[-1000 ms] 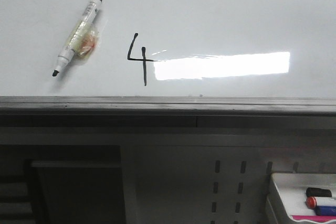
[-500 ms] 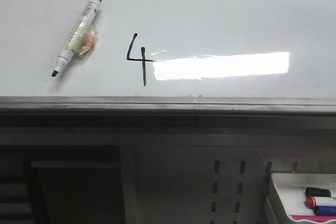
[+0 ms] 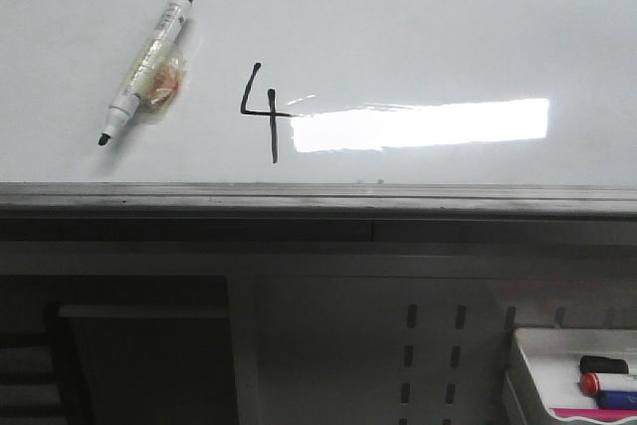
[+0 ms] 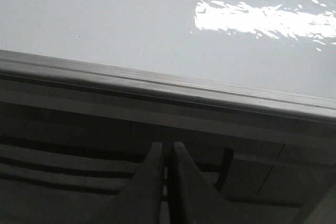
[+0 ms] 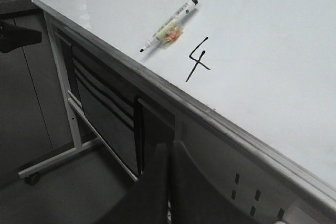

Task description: Write number 4 on whiteboard

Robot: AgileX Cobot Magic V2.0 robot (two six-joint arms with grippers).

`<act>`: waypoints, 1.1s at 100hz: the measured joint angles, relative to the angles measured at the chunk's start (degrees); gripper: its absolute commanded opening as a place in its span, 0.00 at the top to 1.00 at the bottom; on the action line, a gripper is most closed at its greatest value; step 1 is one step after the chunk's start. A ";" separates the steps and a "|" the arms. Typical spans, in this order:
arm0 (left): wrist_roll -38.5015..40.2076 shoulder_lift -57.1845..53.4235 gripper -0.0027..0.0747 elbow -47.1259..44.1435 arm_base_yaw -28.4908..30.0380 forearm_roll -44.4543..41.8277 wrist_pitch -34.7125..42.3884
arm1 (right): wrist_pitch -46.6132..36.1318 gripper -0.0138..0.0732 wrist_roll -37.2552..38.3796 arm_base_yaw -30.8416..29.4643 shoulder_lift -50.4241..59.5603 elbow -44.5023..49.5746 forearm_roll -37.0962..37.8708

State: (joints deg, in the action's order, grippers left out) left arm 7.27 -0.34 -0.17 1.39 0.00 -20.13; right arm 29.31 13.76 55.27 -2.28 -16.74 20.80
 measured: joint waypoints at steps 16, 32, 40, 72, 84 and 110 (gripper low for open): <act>0.00 0.00 0.99 0.00 0.00 0.00 0.00 | 0.00 0.92 0.00 0.00 0.00 0.00 0.00; 0.00 0.00 0.99 0.00 0.00 0.00 0.00 | 0.00 0.92 0.00 0.00 0.00 0.00 0.00; 0.00 0.00 0.99 0.00 0.00 0.00 0.00 | 0.00 0.92 0.00 0.00 0.00 0.00 0.00; 0.00 0.00 0.99 0.00 0.00 0.00 0.00 | -0.31 0.92 0.00 0.00 0.00 0.00 0.00; 0.00 0.00 0.99 0.00 0.00 0.00 0.00 | -4.88 0.92 0.00 -2.16 0.00 0.08 0.00; 0.00 0.00 0.99 0.00 0.00 0.00 0.00 | -15.07 0.92 -9.05 -18.76 -5.41 0.08 -9.24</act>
State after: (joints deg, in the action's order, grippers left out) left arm 7.27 -0.34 -0.17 1.39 0.00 -20.13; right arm 14.24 4.71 36.51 -7.69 -16.66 11.55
